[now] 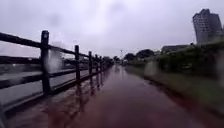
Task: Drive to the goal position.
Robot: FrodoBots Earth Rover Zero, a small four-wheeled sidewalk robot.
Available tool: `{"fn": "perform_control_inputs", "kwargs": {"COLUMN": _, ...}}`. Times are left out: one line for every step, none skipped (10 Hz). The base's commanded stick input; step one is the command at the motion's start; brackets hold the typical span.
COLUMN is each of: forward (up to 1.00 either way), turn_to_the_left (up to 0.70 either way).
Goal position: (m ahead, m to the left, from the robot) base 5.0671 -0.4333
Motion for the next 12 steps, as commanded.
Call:
{"fn": "perform_control_inputs", "kwargs": {"forward": 1.00, "turn_to_the_left": 0.01}}
{"fn": "perform_control_inputs", "kwargs": {"forward": 1.00, "turn_to_the_left": 0.01}}
{"fn": "perform_control_inputs", "kwargs": {"forward": 1.00, "turn_to_the_left": 0.01}}
{"fn": "perform_control_inputs", "kwargs": {"forward": 1.00, "turn_to_the_left": 0.01}}
{"fn": "perform_control_inputs", "kwargs": {"forward": 1.00, "turn_to_the_left": 0.01}}
{"fn": "perform_control_inputs", "kwargs": {"forward": 1.00, "turn_to_the_left": 0.01}}
{"fn": "perform_control_inputs", "kwargs": {"forward": 1.00, "turn_to_the_left": 0.01}}
{"fn": "perform_control_inputs", "kwargs": {"forward": 1.00, "turn_to_the_left": 0.01}}
{"fn": "perform_control_inputs", "kwargs": {"forward": 1.00, "turn_to_the_left": 0.01}}
{"fn": "perform_control_inputs", "kwargs": {"forward": 1.00, "turn_to_the_left": 0.01}}
{"fn": "perform_control_inputs", "kwargs": {"forward": 1.00, "turn_to_the_left": 0.01}}
{"fn": "perform_control_inputs", "kwargs": {"forward": 1.00, "turn_to_the_left": 0.01}}
